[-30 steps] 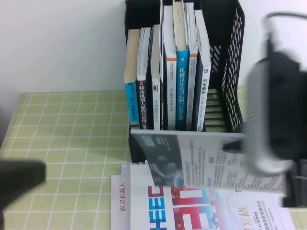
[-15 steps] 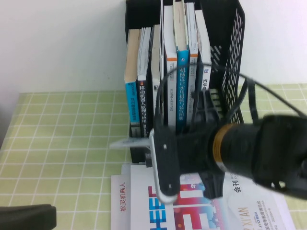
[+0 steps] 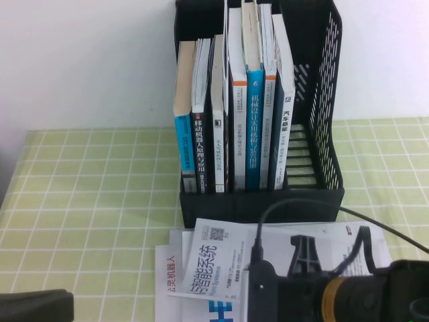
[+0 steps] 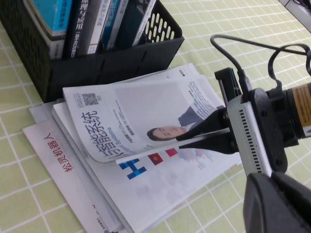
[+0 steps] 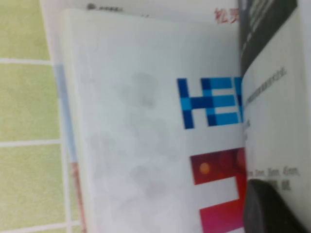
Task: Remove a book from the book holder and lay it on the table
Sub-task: Place the picked book on the book
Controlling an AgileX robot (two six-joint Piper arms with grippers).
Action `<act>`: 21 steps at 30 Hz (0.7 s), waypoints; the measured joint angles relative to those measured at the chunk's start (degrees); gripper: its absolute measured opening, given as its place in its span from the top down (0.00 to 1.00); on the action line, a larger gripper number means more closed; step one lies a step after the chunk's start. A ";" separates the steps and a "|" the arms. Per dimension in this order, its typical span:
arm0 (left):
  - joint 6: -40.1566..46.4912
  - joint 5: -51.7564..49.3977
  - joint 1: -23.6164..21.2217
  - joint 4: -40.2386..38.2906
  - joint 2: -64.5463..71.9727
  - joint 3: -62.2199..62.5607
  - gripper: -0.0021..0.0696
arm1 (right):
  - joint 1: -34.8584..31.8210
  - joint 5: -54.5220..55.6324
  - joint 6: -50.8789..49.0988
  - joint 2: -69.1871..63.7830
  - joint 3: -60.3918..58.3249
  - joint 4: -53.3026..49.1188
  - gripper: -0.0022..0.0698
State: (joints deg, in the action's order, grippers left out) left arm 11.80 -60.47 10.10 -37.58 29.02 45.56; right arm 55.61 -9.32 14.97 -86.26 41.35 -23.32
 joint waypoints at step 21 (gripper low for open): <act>0.30 0.94 0.00 1.60 0.00 0.00 0.97 | 0.00 -25.47 -0.13 -1.68 10.39 16.60 0.24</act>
State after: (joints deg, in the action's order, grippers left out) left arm 12.10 -59.53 10.10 -35.98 29.02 45.56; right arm 55.61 -34.79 14.84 -87.94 51.74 -6.72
